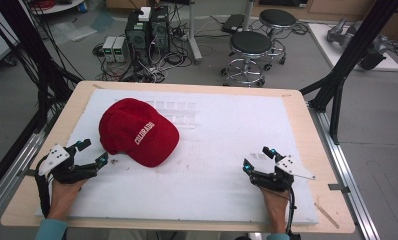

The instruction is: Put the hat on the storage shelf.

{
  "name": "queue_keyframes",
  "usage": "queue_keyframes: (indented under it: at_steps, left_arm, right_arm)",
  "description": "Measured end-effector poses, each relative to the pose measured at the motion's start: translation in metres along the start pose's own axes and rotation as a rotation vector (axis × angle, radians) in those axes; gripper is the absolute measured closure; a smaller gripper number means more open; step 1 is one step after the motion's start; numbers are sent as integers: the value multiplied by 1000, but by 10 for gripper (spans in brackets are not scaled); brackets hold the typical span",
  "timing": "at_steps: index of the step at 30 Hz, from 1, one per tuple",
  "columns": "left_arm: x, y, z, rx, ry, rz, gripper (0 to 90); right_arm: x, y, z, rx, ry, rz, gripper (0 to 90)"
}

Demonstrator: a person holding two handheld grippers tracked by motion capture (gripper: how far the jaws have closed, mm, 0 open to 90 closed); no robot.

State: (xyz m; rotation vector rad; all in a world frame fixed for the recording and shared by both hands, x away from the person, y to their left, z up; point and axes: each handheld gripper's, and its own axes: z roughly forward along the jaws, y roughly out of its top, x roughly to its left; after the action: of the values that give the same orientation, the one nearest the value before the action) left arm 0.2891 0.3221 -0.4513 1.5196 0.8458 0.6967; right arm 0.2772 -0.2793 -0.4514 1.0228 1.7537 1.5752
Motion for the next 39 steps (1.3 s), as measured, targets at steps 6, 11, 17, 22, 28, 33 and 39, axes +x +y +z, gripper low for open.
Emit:
queue_keyframes:
  at_steps: [6,11,17,22,28,33,39]
  left_arm:
    - [0,0,0,-1,2,-1,140]
    - [2,0,0,0,5,-19,139]
    - [1,0,0,-1,7,-16,139]
    - [2,0,-1,-2,8,-18,139]
    - [4,1,-2,3,18,-38,136]
    - [10,8,-4,4,11,-51,135]
    - [19,28,-1,47,-16,-42,134]
  right_arm:
    - [0,0,0,-2,1,6,119]
    - [0,0,0,-3,2,4,119]
    - [0,0,0,-4,6,2,119]
    - [0,0,0,-5,2,-1,119]
    - [1,0,0,-5,2,2,119]
    - [0,0,0,-10,-1,-2,119]
    - [1,0,0,-5,1,1,119]
